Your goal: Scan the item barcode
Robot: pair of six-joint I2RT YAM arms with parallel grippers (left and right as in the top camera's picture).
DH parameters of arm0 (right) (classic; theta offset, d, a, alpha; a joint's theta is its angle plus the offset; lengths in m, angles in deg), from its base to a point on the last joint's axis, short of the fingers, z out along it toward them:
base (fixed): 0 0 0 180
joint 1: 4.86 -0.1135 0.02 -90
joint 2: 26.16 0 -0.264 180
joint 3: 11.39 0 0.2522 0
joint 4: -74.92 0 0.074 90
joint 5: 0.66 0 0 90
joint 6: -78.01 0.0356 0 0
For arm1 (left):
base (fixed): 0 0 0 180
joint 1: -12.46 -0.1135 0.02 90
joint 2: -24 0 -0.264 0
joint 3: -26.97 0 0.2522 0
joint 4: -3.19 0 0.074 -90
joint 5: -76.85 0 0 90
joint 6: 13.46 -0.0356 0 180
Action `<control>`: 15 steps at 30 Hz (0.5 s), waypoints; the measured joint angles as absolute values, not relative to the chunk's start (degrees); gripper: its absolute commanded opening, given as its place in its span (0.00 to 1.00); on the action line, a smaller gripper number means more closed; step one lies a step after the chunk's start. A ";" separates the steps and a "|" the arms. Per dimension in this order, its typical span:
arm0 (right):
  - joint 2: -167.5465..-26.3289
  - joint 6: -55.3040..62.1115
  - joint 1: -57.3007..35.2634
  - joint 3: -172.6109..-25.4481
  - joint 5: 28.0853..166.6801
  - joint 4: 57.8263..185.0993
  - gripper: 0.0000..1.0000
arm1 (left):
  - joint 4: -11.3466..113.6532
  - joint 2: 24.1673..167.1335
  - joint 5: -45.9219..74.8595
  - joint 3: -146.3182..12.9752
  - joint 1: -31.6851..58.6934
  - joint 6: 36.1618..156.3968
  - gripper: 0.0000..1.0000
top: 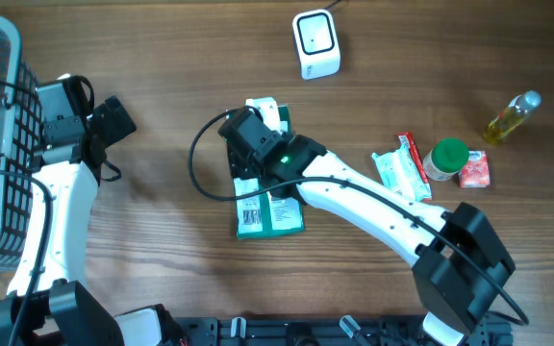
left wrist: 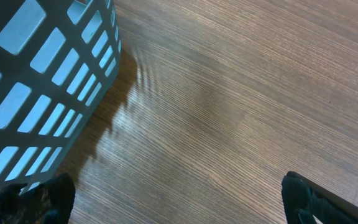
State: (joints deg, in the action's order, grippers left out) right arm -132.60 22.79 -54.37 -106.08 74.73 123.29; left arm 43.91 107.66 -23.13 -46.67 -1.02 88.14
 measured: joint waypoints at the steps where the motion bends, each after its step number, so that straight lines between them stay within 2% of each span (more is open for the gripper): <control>1: -132.84 23.05 -54.37 -106.08 74.75 123.92 0.89 | 43.93 107.66 -23.13 -46.67 -1.02 88.14 1.00; 8: -137.91 24.65 -54.07 -105.97 75.82 126.70 0.88 | 43.91 107.66 -23.13 -46.67 -1.02 88.14 1.00; 15: -140.97 24.15 -46.90 -105.88 90.49 128.49 0.89 | 43.91 107.66 -23.10 -46.67 -1.02 88.14 1.00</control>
